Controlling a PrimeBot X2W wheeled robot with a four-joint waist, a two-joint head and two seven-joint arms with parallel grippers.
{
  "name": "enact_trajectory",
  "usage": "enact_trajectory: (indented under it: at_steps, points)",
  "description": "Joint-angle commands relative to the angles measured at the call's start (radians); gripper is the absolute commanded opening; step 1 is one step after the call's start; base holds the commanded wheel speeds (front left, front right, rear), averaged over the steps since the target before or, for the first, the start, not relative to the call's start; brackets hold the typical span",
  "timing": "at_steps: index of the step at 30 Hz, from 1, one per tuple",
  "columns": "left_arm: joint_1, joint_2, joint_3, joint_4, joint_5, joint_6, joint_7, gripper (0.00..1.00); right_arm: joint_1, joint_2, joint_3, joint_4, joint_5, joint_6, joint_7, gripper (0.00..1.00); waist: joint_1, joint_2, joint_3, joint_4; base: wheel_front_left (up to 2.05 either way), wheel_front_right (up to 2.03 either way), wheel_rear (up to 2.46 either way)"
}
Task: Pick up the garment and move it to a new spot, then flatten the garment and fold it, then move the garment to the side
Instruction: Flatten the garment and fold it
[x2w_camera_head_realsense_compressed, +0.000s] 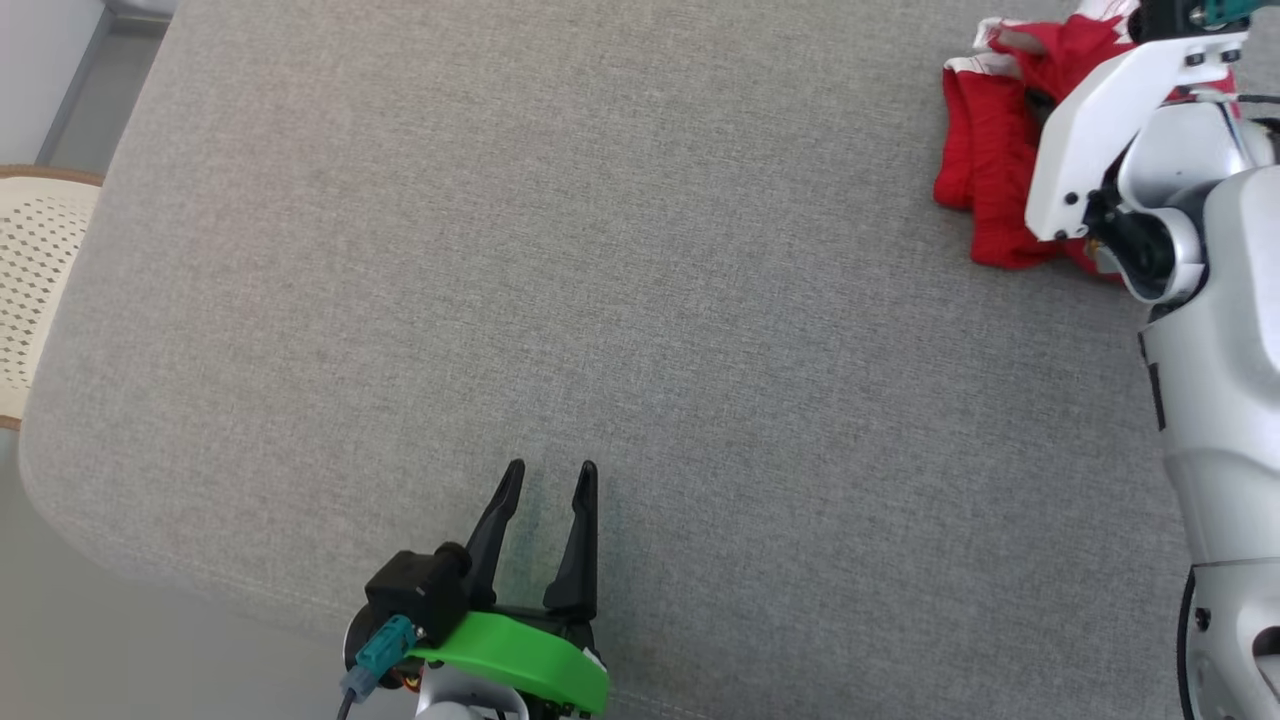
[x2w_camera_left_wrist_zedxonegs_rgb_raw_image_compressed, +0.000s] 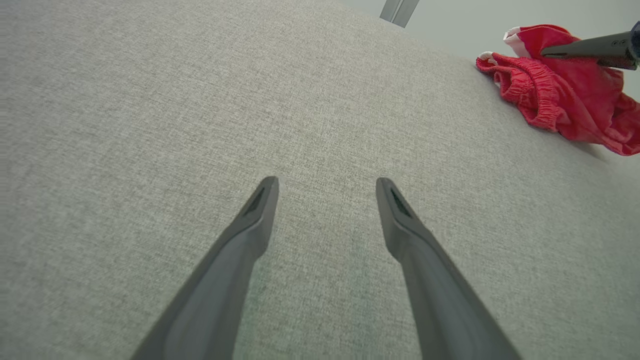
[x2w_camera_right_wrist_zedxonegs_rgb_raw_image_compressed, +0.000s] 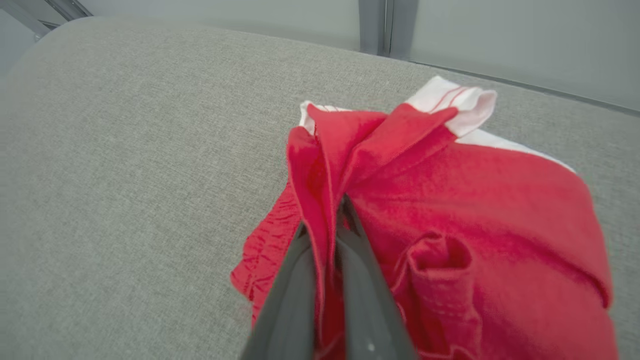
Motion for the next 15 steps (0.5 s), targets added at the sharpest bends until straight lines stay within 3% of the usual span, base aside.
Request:
enact_trajectory:
  at_steps: [1,2,3,9,15]
  points:
    - [0.011,0.001,-0.004,0.004,-0.014,0.005,-0.002,1.0,-0.007,0.006,0.006,0.01,-0.002,0.0,-0.006,0.15,0.0,0.0,-0.005,0.005,0.0,0.0,0.0]
    - [0.012,0.001,-0.005,0.007,-0.014,0.007,-0.002,1.0,-0.003,0.012,0.012,0.015,0.002,0.0,-0.01,0.47,0.0,0.0,-0.008,0.005,0.0,0.0,0.0]
    - [0.013,0.001,-0.006,0.011,-0.017,0.008,-0.002,1.0,0.003,0.018,0.018,0.019,0.004,0.0,-0.018,0.96,0.0,0.0,-0.013,0.004,0.0,0.0,0.0]
    - [0.014,0.001,0.017,0.033,-0.012,0.007,-0.002,1.0,0.035,0.072,0.058,0.006,0.054,0.0,-0.076,1.0,0.0,0.0,-0.041,-0.018,0.0,0.0,0.0]
    - [0.043,0.002,0.06,0.048,0.006,-0.004,-0.002,1.0,0.128,0.098,0.178,-0.089,0.178,0.0,-0.162,1.0,0.0,0.0,-0.107,-0.078,0.0,0.0,0.0]
